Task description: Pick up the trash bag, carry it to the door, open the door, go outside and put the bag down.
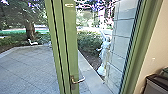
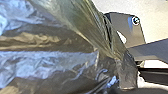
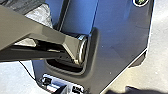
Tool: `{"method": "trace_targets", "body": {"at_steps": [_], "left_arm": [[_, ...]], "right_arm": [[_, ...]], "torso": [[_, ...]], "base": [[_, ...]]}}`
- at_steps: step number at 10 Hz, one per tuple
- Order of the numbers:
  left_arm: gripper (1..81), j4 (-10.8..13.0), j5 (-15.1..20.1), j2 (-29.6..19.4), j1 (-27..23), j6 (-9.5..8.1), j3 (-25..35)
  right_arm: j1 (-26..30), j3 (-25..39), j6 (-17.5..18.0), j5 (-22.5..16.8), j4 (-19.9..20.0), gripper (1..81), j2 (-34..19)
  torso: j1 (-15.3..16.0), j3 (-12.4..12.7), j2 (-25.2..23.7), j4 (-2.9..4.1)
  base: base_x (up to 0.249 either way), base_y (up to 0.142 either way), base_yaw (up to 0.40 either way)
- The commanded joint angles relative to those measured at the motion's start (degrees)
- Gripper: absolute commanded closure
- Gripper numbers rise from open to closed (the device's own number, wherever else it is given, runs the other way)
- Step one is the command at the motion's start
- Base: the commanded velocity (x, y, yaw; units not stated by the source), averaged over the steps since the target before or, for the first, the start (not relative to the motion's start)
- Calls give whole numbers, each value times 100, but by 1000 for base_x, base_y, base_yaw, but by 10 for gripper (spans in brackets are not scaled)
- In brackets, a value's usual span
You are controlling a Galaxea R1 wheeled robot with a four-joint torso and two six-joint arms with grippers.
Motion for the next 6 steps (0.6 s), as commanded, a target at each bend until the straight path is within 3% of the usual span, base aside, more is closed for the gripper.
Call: {"method": "trace_targets", "body": {"at_steps": [1,6], "left_arm": [[811,72,373,3,-260,53,39],[811,99,320,-145,-217,61,248]], "right_arm": [[214,11,-12,-323,-44,10,13],[135,99,-12,-288,-17,10,-101]], "torso": [[0,0,0,0],[0,0,0,0]], "base": [[0,0,245],[0,0,306]]}}
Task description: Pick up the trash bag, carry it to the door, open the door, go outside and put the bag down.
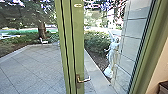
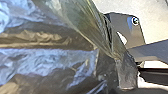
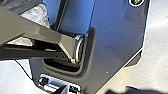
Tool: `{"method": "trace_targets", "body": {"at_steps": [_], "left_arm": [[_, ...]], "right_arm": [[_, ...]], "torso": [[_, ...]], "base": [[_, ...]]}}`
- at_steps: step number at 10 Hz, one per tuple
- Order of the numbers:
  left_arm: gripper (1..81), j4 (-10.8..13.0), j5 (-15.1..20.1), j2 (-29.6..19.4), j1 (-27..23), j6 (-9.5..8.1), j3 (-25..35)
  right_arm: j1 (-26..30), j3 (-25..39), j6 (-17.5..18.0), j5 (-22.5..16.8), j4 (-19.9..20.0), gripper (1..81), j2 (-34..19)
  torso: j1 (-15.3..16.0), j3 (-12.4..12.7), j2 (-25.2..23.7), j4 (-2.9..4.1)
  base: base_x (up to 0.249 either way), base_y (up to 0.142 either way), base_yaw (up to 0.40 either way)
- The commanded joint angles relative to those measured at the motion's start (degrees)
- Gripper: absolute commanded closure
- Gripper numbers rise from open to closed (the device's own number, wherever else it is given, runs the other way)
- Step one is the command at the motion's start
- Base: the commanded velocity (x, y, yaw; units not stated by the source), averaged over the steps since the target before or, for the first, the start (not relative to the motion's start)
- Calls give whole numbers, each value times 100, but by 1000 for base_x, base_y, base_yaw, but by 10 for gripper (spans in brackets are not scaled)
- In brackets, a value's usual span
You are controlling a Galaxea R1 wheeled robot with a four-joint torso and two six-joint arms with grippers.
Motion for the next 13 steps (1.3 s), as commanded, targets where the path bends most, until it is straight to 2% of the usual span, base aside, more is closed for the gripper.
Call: {"method": "trace_targets", "body": {"at_steps": [1,3,5,13], "left_arm": [[811,63,324,-163,-179,59,343],[811,63,315,-506,-162,59,923],[811,46,315,-682,-153,59,1125],[811,45,341,-823,-162,50,853]], "right_arm": [[128,177,-21,-256,-17,10,-75],[119,643,-30,-239,-44,10,-338],[118,1073,-30,-230,-52,10,-619],[49,520,-12,-230,27,10,-707]], "torso": [[0,0,0,0],[0,2,0,0],[-2,2,0,0],[-2,2,0,0]], "base": [[0,0,316],[0,0,317],[0,0,318],[0,0,318]]}}
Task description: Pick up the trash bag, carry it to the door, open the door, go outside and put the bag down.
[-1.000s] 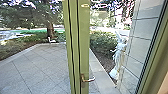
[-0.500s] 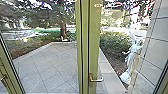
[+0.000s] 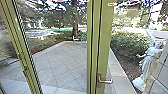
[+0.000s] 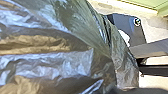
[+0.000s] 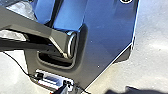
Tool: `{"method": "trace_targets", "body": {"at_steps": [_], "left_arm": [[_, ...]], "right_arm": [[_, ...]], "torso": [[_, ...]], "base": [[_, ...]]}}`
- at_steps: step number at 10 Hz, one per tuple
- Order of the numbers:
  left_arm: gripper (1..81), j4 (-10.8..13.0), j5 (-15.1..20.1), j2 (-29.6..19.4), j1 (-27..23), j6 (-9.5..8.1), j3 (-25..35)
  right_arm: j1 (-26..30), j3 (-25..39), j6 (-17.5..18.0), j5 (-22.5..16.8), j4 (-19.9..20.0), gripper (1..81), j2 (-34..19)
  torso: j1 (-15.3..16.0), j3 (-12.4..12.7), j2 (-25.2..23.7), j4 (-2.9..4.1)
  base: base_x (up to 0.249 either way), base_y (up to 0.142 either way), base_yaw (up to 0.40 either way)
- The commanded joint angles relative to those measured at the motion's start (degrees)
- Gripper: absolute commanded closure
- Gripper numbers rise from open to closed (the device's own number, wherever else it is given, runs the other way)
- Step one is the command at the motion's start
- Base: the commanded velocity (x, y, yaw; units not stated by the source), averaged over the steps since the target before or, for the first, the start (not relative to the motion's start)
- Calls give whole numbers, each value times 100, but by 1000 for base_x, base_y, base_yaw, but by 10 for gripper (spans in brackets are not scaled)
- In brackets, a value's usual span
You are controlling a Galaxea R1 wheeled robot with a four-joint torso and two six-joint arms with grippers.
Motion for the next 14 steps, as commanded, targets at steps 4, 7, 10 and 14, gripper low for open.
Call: {"method": "trace_targets", "body": {"at_steps": [4,7,10,14], "left_arm": [[811,92,414,58,-237,53,-15],[811,215,432,75,-238,61,-24],[811,268,484,172,-238,61,-165],[811,347,484,251,-238,53,-253]], "right_arm": [[200,-5,-1,-323,28,10,-107],[200,4,-1,-323,28,10,-89],[200,4,-1,-323,37,10,-81],[209,4,-1,-323,37,10,-81]], "torso": [[0,0,0,0],[0,0,0,0],[0,0,0,0],[0,0,0,0]], "base": [[0,0,318],[0,0,321],[0,0,295],[0,0,66]]}}
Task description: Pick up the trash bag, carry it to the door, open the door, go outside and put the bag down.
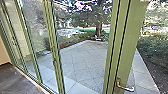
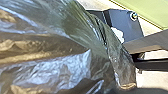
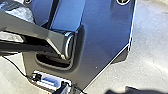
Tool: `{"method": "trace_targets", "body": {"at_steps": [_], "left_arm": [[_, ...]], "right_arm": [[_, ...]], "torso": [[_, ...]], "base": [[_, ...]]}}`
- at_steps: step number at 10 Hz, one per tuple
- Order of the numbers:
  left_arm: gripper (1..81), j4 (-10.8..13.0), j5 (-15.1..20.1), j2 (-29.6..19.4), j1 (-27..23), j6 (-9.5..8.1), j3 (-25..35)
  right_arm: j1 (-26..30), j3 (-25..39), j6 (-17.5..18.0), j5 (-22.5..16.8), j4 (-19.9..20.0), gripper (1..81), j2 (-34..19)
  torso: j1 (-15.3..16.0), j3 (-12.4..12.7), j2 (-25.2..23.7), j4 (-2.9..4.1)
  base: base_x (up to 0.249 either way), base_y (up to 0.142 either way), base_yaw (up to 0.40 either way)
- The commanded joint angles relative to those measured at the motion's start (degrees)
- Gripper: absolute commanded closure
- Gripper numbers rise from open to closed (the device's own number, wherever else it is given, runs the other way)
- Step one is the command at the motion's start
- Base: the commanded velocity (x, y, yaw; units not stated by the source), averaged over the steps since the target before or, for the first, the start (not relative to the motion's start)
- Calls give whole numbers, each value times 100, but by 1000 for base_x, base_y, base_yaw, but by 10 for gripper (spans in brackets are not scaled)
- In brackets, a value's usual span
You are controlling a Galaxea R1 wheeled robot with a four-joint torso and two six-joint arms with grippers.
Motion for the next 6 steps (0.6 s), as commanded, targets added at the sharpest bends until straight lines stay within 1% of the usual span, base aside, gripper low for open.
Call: {"method": "trace_targets", "body": {"at_steps": [1,5,6], "left_arm": [[811,69,352,-20,-238,53,25],[811,51,352,25,-238,26,-19],[811,17,352,15,-238,9,-19]], "right_arm": [[180,10,-3,-330,14,10,-62],[207,28,32,-330,14,10,-45],[198,36,41,-330,14,10,-45]], "torso": [[0,0,0,0],[-2,0,0,0],[-2,2,0,0]], "base": [[0,-153,0],[0,0,0],[0,0,0]]}}
